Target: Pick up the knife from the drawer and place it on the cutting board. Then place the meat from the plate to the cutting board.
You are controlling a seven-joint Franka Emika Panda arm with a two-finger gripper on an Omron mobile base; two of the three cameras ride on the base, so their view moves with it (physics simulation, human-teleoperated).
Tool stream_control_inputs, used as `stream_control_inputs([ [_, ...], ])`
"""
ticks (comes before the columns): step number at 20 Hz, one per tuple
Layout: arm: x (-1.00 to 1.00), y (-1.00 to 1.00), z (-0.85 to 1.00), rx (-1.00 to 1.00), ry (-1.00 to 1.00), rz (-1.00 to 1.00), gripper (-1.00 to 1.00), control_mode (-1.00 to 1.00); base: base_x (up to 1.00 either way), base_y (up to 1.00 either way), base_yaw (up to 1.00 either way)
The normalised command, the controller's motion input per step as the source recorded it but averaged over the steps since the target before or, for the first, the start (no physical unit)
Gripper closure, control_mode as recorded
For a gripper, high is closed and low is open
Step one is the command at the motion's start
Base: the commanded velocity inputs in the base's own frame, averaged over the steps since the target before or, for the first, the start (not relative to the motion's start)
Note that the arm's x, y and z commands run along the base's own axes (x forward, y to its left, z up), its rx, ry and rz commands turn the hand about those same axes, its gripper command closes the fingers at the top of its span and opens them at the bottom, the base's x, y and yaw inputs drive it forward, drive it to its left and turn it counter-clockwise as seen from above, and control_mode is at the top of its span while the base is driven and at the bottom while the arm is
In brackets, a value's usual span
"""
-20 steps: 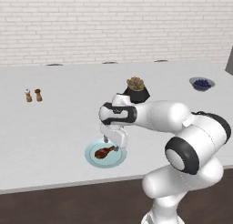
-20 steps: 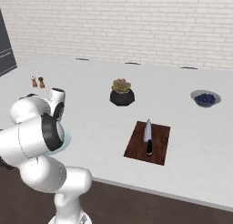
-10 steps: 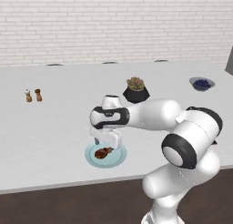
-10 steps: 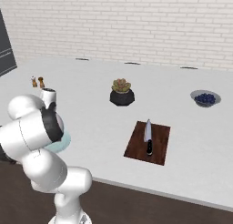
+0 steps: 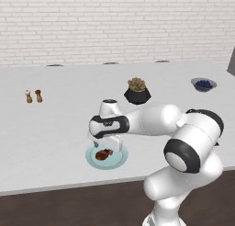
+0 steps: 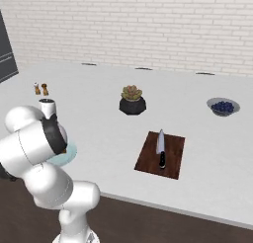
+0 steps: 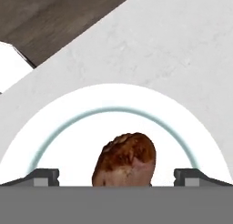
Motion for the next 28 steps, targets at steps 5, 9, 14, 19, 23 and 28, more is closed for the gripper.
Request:
stream_control_inputs([
  [5,-0.03,-0.09,0.00,0.00,-0.09,0.11,-1.00,-1.00,0.00,0.00,0.00],
  [9,-0.25,-0.16,0.00,0.00,-0.05,0.09,-1.00,-1.00,0.00,0.00,0.00],
  [14,0.00,0.01,-0.01,0.00,0.00,0.04,-1.00,-1.00,0.00,0.00,0.00],
  [19,0.21,0.07,0.00,0.00,0.00,0.00,-1.00,-1.00,0.00,0.00,0.00],
  [23,0.23,0.02,-0.11,-0.03,0.00,0.00,-1.00,-1.00,0.00,0.00,0.00],
  [28,0.03,0.00,-0.24,-0.05,0.01,0.01,-1.00,-1.00,0.00,0.00,0.00],
])
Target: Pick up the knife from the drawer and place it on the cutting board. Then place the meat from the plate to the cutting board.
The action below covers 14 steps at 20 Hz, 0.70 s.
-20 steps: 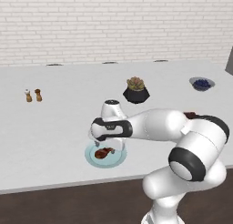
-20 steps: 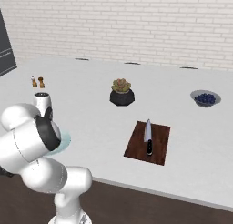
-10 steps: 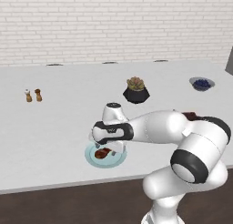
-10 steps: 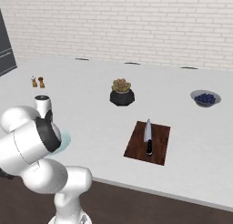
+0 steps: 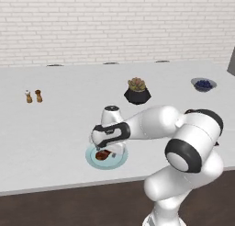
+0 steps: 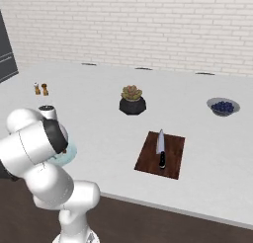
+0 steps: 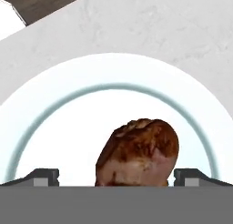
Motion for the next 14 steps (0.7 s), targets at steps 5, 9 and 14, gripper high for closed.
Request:
stream_control_inputs([
  [5,0.00,0.00,-0.19,-0.04,0.01,0.01,-1.00,-1.00,0.00,0.00,0.00],
  [9,0.03,0.04,-0.16,-0.02,0.00,0.00,1.00,-1.00,0.00,0.00,0.00],
  [14,0.03,0.03,-0.12,-0.01,0.00,0.00,1.00,-1.00,0.00,0.00,0.00],
])
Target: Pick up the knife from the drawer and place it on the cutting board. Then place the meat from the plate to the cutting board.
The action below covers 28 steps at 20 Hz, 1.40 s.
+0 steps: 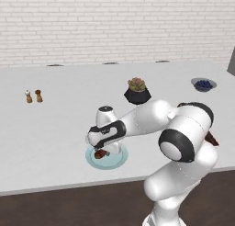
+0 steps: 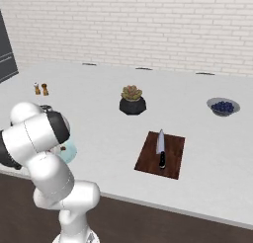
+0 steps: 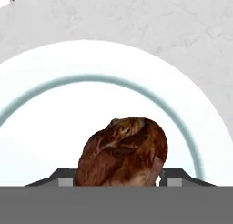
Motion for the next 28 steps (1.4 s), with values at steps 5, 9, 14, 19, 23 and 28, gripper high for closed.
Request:
stream_control_inputs([
  [5,-0.43,-0.31,0.12,0.01,-0.08,-0.12,1.00,-1.00,0.00,0.00,0.00],
  [9,-0.52,-0.91,0.66,0.09,-0.15,-0.41,1.00,-1.00,0.00,0.00,0.00],
  [14,-0.08,-0.73,0.73,0.03,-0.09,-0.59,1.00,-1.00,0.00,0.00,0.00],
  [19,0.30,-0.55,0.57,-0.01,0.00,-0.73,1.00,-1.00,0.00,0.00,0.00],
  [23,0.31,-0.68,0.55,-0.01,0.06,-0.76,1.00,-1.00,0.00,0.00,0.00],
  [28,0.30,-0.85,0.40,0.02,0.08,-0.77,1.00,-1.00,0.00,0.00,0.00],
])
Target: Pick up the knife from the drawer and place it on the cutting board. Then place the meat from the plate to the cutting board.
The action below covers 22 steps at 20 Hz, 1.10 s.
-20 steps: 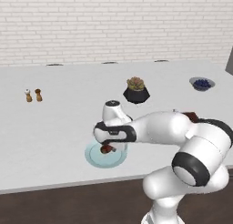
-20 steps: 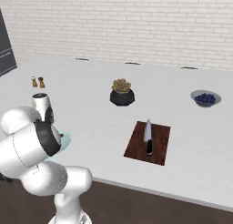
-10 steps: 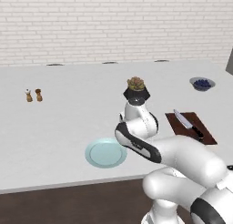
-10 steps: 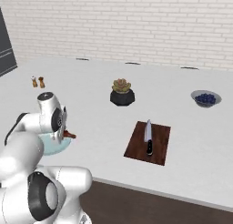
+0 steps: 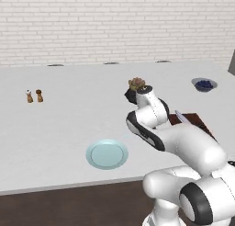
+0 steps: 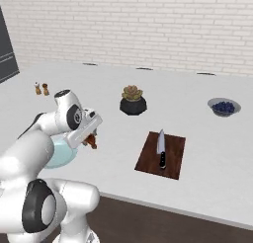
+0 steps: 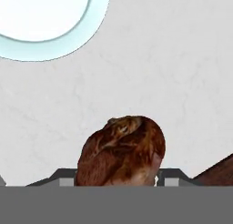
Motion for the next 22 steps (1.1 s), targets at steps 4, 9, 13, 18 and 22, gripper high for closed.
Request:
stream_control_inputs([
  [4,0.42,-1.00,0.11,0.04,0.02,-0.51,1.00,-1.00,0.00,0.00,0.00],
  [9,0.12,-1.00,-0.22,0.12,0.00,-0.18,1.00,-1.00,0.00,0.00,0.00],
  [13,0.06,-1.00,-0.36,0.10,0.00,-0.07,1.00,-1.00,0.00,0.00,0.00],
  [18,0.00,-1.00,-0.40,0.03,0.00,-0.02,1.00,-1.00,0.00,0.00,0.00],
  [22,0.00,-0.68,-0.11,0.00,-0.01,-0.01,1.00,-1.00,0.00,0.00,0.00],
])
